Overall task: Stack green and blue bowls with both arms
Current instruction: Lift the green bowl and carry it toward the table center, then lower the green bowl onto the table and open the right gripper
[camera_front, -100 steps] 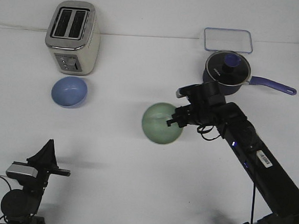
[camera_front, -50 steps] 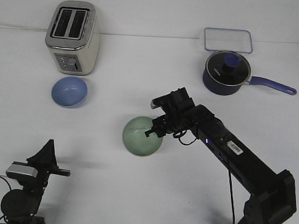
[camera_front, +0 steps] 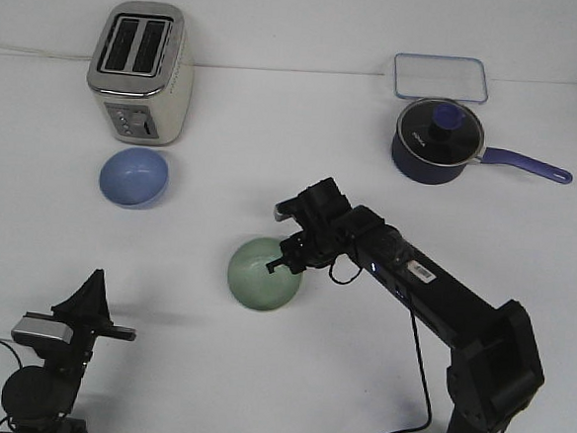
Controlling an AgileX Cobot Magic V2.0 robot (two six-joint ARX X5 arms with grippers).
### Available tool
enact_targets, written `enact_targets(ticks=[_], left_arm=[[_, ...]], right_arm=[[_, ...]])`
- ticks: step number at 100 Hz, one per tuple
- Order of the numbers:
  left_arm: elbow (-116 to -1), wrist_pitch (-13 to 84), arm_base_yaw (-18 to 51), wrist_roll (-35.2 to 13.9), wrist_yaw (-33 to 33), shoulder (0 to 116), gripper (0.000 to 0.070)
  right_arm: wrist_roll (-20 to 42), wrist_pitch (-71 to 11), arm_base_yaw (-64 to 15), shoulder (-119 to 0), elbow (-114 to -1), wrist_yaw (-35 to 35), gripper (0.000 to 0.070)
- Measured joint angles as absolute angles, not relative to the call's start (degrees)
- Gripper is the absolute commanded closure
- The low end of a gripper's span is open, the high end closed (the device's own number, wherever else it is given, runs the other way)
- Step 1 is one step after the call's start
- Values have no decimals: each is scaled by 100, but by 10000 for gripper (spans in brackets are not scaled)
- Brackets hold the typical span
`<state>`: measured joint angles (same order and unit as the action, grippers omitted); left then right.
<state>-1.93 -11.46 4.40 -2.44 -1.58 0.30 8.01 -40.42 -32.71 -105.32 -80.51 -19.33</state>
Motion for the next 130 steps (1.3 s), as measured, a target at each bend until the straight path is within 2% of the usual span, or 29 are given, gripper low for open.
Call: enact_targets(ticks=[94,100,118,130], left_arm=[[-193,-1146,440,-244,-158,30,689],[-193,-1146,440,-244,-158,30,689],[-193,-1146,440,-244,-158,30,689],[-193,-1146,440,-244,-158,30,689]], right_arm=[[803,-4012,-3334,-10667,-8047,-1682,679],[823,-4040,-3334,-10667,-8047,-1682,604],[893,-4058,-3334,-10667,-8047,-1682,237],[928,-4062,-3334,-10667,-8047,-1684,80]])
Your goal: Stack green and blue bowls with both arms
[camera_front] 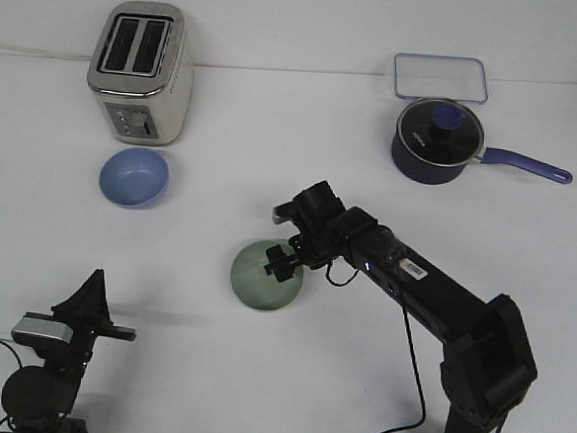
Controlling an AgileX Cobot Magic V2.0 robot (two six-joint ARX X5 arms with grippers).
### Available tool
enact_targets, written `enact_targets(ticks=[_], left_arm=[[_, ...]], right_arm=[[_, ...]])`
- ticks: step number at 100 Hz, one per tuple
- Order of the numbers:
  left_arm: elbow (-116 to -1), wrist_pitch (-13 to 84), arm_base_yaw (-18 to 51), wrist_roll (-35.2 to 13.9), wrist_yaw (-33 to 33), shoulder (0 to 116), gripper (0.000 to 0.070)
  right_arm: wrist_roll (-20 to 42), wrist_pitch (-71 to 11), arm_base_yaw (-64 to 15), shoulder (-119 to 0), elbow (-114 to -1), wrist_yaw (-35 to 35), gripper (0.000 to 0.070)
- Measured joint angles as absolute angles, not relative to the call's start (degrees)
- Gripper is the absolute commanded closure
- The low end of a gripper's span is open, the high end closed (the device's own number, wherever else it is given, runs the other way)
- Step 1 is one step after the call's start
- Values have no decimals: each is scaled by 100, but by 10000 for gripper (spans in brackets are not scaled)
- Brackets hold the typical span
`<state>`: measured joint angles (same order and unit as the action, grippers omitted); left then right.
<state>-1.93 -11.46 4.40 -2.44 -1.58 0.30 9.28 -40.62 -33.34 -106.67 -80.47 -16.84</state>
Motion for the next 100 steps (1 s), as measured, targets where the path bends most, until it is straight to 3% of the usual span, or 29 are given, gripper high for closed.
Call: enact_targets(ticks=[40,73,100], left_arm=[[-193,-1146,440,-244,-156,30,689],[-193,-1149,440,-244,-158,30,689],[-193,-1146,440,-244,-158,30,689]], right_arm=[[1000,-4241,-3232,-10567,-8047,-1688,61],[880,-4289,-2587,-9161,-8042,-1623,61],[272,-4709,-1664,-8136,-8042,-829,61]])
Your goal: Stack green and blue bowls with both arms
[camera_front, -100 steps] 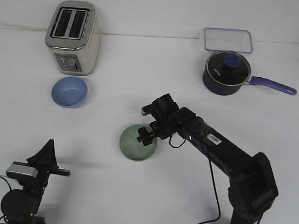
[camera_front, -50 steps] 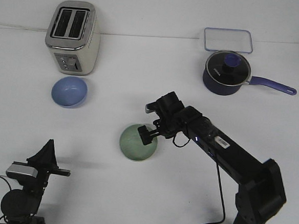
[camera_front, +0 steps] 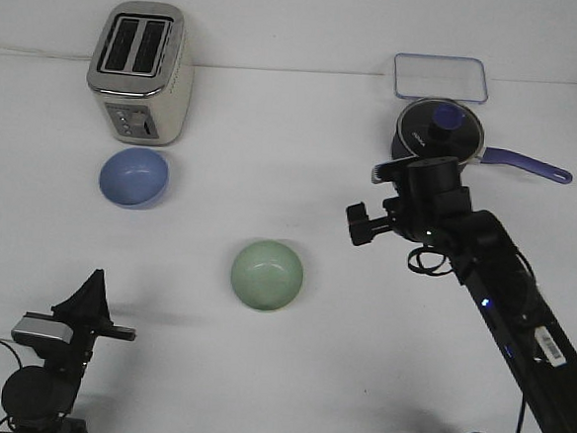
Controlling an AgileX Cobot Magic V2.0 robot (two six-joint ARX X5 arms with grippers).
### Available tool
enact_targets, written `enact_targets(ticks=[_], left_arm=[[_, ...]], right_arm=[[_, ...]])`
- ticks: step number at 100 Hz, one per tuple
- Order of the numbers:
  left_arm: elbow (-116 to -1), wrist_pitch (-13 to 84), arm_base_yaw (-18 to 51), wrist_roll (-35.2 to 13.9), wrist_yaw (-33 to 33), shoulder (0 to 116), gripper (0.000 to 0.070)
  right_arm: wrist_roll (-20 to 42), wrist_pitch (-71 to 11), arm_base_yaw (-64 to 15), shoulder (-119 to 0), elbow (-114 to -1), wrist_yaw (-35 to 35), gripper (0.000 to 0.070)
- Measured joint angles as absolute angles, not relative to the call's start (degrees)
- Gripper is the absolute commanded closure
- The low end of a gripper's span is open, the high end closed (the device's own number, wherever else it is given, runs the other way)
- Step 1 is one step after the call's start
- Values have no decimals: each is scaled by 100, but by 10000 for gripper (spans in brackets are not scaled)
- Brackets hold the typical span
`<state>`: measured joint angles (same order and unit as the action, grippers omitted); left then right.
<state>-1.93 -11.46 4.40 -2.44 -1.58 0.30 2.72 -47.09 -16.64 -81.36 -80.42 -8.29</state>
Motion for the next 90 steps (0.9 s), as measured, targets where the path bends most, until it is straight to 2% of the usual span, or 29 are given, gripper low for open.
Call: enact_targets(ticks=[34,52,90], left_arm=[[-193,-1146,440,-244,-158,30,689],[-193,-1146,440,-244,-156,30,689],[-193,-1146,440,-244,-156,30,689]], right_arm=[[-226,-4987,-534,-7231,-7979,-775,62],[-276,-4401,-318,-6495,-7231,-773,62],[-281,-2604,-305,-4563,-4506,-744,62]])
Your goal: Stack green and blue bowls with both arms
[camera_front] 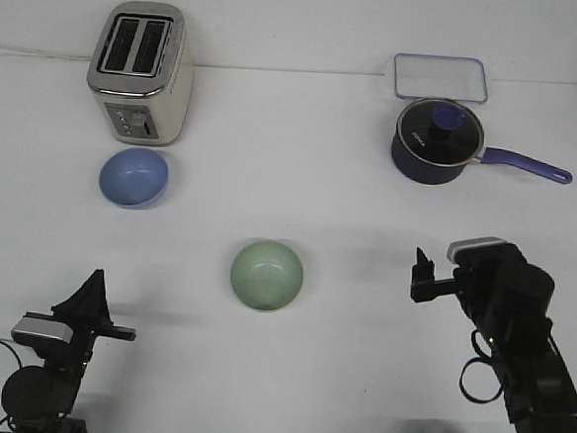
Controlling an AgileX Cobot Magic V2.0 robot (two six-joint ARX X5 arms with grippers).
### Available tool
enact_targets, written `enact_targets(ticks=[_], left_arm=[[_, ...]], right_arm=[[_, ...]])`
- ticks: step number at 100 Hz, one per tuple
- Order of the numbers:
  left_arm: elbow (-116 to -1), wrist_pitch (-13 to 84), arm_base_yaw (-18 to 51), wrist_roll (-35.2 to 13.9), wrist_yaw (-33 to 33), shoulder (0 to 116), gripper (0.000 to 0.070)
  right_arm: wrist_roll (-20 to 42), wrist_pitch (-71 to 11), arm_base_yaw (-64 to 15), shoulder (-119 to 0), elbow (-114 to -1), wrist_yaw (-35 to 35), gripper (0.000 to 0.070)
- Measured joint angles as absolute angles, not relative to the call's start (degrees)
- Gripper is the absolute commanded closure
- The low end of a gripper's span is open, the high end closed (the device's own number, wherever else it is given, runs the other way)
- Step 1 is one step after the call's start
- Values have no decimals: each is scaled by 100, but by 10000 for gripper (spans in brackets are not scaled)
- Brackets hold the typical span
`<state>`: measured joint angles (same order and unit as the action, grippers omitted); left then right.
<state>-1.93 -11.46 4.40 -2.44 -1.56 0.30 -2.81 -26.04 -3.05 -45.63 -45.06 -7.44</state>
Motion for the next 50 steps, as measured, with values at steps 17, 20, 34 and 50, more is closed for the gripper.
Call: enact_targets(ticks=[17,20,34,50], left_arm=[[-193,-1146,440,-244,-158,30,689],[-193,-1146,440,-244,-158,30,689],[-193,-1146,440,-244,-158,30,689],[-193,-1146,440,-244,-158,30,689]], right_arm=[[-235,-1741,-333,-3597,-3518,-749,62],[-224,-1669,-333,-3441,-3415,-749,62],[-165,-1509,-336,-2971,-3129,-746,62],[-163,-1326,-336,-2899,-3072,-744,62]])
